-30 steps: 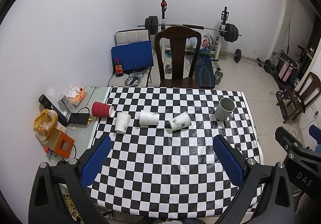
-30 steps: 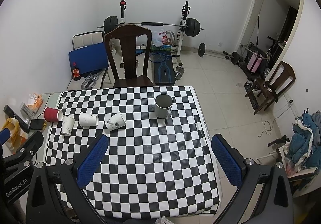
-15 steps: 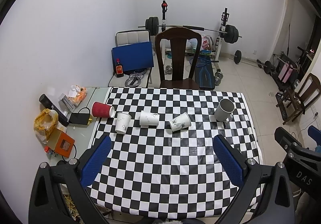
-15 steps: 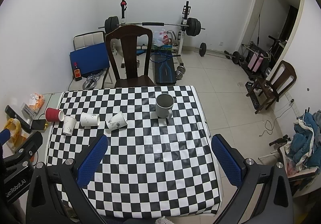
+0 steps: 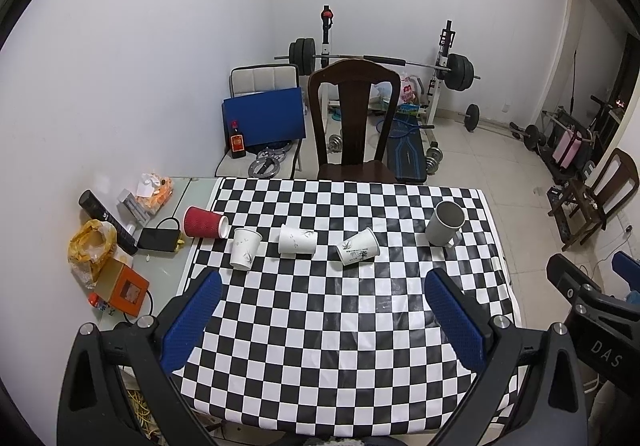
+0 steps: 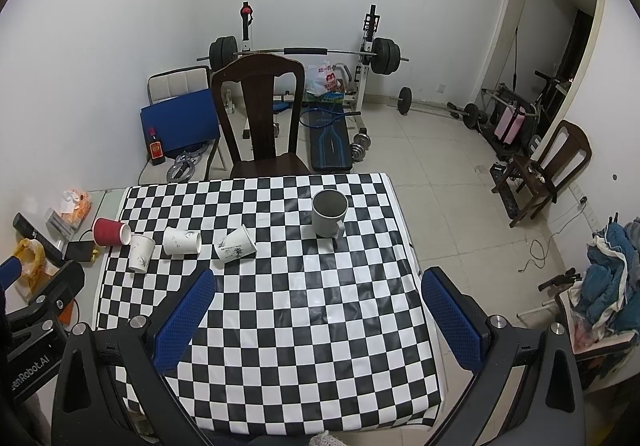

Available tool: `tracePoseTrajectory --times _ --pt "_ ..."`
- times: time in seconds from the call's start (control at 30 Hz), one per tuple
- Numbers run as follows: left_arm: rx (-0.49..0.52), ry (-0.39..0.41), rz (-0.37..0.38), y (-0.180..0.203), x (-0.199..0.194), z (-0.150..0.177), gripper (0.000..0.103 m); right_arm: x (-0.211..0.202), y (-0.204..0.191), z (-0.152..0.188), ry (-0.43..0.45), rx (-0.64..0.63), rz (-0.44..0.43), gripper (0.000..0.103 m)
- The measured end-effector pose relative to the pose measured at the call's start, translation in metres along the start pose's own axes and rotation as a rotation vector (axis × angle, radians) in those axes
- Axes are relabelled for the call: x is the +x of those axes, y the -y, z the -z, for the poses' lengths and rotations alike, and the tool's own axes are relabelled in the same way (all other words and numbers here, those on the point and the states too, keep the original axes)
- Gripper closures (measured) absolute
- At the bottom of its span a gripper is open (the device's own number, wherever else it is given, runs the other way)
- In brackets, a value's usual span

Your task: Flip cup upside down

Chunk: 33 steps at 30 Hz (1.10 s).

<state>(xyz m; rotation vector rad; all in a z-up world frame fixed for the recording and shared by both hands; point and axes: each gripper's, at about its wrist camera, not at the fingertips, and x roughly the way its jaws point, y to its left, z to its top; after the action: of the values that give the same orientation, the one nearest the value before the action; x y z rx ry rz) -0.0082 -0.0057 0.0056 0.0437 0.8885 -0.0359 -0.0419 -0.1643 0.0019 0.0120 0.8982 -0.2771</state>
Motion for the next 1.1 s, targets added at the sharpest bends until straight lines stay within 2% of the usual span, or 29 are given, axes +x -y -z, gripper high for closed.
tracePoseTrajectory --times 0.57,0.7,0.83,1.1 --pt "-0.007 0.0 0.012 0.002 -0.002 -0.003 0.0 -0.004 0.0 -0.001 0.003 0.009 -0.01 0.0" --pt "0.002 0.026 -0.002 0.011 0.01 -0.017 0.0 0.008 0.002 -0.009 -0.008 0.04 -0.009 0.0" --pt "0.027 0.035 -0.042 0.023 0.049 -0.02 0.0 0.053 0.012 -0.012 -0.062 0.056 0.056 0.0" --pt "0.088 -0.075 -0.067 0.063 0.167 -0.011 0.0 0.194 0.056 0.012 -0.266 0.114 0.128 0.0"
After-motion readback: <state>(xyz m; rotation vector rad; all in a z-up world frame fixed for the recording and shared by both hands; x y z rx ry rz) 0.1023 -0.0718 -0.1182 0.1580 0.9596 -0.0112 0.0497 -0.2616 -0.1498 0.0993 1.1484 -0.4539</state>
